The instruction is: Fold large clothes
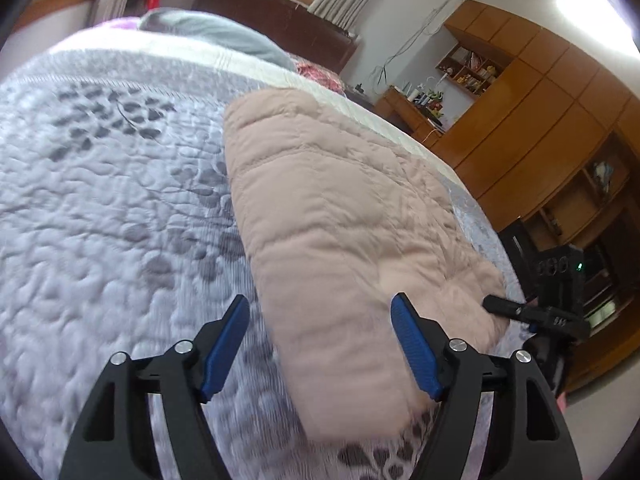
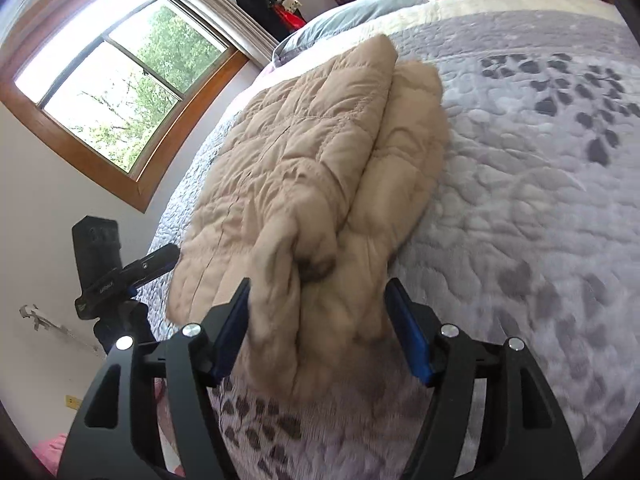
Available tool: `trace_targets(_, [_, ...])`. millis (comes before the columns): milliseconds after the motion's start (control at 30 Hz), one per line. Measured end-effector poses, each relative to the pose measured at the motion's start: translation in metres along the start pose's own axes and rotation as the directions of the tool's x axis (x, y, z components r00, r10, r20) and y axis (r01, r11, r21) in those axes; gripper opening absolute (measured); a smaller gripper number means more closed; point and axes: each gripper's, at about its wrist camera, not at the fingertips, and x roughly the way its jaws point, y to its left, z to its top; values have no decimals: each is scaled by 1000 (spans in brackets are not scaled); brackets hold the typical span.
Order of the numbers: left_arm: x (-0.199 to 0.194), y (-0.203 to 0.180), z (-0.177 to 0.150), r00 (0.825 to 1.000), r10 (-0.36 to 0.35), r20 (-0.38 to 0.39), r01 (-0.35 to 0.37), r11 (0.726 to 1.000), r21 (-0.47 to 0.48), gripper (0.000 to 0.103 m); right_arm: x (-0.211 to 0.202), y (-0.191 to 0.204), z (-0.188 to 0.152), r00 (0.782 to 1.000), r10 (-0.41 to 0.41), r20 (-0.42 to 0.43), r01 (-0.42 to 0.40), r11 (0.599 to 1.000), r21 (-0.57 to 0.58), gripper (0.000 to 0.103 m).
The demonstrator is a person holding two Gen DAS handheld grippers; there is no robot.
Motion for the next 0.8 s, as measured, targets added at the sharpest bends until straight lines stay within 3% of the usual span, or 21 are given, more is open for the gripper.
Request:
trace_targets(200, [-11,-17,-30,995,98,15,-99,992,81,75,-12,-12,-25,999,-51,17,51,998,22,67])
trace_targets(333, [8,-9,-36,993,122,-8,-121,989,86,77,10,-37,-37,998,-44,-48,49,993,108,66])
trace_targets(533, [12,-5,-40,990,138,-22,-136,989,53,79,10,-23,-36,996,-88,-30,90,993,81,65])
trace_targets(633, [-2,-17,-41,981,192,-11,-191,980,59,78,-2,-4,-38,990,-144,6,144,989,36,66])
trace_targets(733, [-16,-32,-45,963,268,2,-268,960,79,83,-16,20,-44,971,-233,48,234,972,-11,79])
trace_targets(800, [-25,-42,-48,956,293,14,-294,952,85,92,-24,35,-50,950,-301,85,305,951,-44,88])
